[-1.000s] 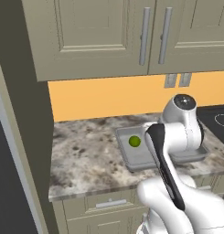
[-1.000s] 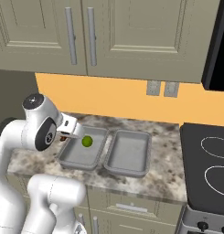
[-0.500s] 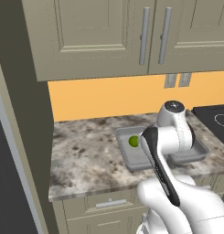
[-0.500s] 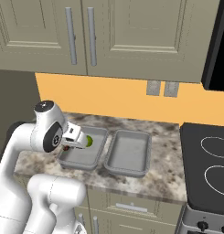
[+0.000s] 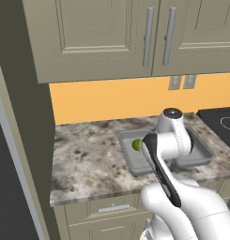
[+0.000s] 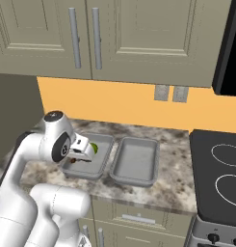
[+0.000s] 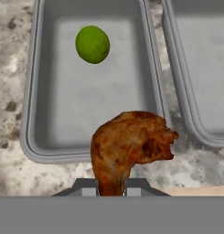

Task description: Place one lime and one chicken drumstick in each tupperware on the nearby counter, to pack two identical lunches.

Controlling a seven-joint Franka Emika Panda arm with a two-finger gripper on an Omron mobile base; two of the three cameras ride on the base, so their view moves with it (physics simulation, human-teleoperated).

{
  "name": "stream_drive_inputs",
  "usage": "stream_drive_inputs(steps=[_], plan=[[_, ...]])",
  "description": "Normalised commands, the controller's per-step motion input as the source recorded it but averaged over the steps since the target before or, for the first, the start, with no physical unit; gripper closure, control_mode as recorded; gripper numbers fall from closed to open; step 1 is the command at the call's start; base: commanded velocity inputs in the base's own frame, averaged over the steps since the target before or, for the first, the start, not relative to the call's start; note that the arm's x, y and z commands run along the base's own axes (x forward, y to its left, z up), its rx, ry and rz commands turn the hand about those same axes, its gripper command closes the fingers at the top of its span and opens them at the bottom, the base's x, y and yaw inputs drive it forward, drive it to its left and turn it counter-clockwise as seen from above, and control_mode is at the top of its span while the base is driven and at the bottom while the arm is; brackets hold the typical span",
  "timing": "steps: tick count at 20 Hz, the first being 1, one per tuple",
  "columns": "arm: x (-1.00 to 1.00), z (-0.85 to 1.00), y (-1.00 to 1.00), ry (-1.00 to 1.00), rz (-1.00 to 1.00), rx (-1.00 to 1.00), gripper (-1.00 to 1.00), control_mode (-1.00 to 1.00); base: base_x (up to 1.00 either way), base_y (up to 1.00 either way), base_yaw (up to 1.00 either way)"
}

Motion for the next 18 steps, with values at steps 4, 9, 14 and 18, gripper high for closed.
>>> stream_drive_inputs(steps=[4,9,14,18], plan=[[0.19,-0.30,0.00,0.04,0.00,0.00,1.00,-1.00,0.00,0.00,0.00],[0.25,-0.29,0.00,0.05,0.00,0.00,1.00,-1.00,0.00,0.00,0.00],[0.33,-0.31,0.00,0.04,0.00,0.00,1.00,-1.00,0.00,0.00,0.00],[0.38,-0.31,0.00,0.04,0.00,0.00,1.00,-1.00,0.00,0.00,0.00]])
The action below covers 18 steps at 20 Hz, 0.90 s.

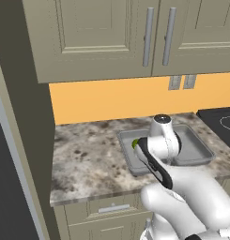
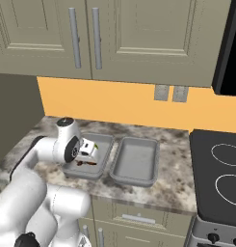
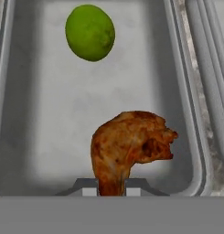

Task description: Place one lime and one chicken drumstick in each tupperware on the nearby counter, to pack two identical lunches.

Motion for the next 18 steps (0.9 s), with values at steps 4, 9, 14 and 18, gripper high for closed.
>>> stream_drive_inputs(steps=[4,9,14,18], plan=[[0.34,-0.32,0.00,0.06,0.00,0.00,1.00,-1.00,0.00,0.00,0.00],[0.20,-0.48,0.00,0.02,0.00,0.00,1.00,-1.00,0.00,0.00,0.00],[0.26,-0.45,0.00,0.00,0.00,0.00,1.00,-1.00,0.00,0.00,0.00],[0.23,-0.44,0.00,0.00,0.00,0.00,1.00,-1.00,0.00,0.00,0.00]])
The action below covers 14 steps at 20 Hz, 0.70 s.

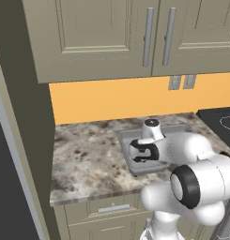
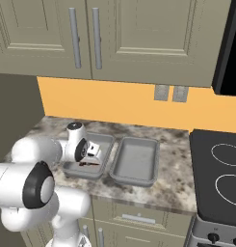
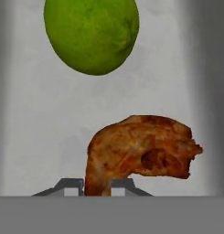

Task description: Place one lime and one chicken drumstick in each tupperware on the nearby counter, to pack two identical lunches.

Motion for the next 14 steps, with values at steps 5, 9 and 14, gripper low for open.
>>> stream_drive_inputs(steps=[5,9,14], plan=[[-0.02,-0.17,-0.02,0.00,0.00,0.00,-1.00,-1.00,0.00,0.00,0.00],[-0.41,0.06,-0.09,0.00,-0.01,0.00,-1.00,-1.00,0.00,0.00,0.00],[-0.64,0.40,-0.03,-0.08,-0.04,0.00,-1.00,-1.00,0.00,0.00,0.00]])
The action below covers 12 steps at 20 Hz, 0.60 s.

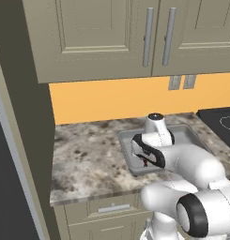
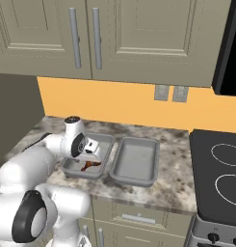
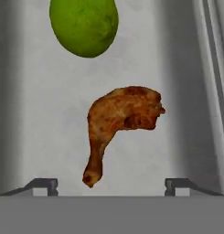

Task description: Place one lime and one chicken drumstick in each tupperware on the nearby counter, to pack two identical lunches.

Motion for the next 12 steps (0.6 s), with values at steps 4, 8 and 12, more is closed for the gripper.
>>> stream_drive_inputs(steps=[4,8,12], plan=[[-0.79,0.76,-0.02,-0.21,-0.04,0.00,-1.00,-1.00,0.00,0.00,0.00],[-0.99,0.72,-0.06,-0.28,-0.02,0.00,-1.00,-1.00,0.00,0.00,0.00],[-0.99,0.73,-0.15,-0.32,-0.01,0.00,-1.00,-1.00,0.00,0.00,0.00]])
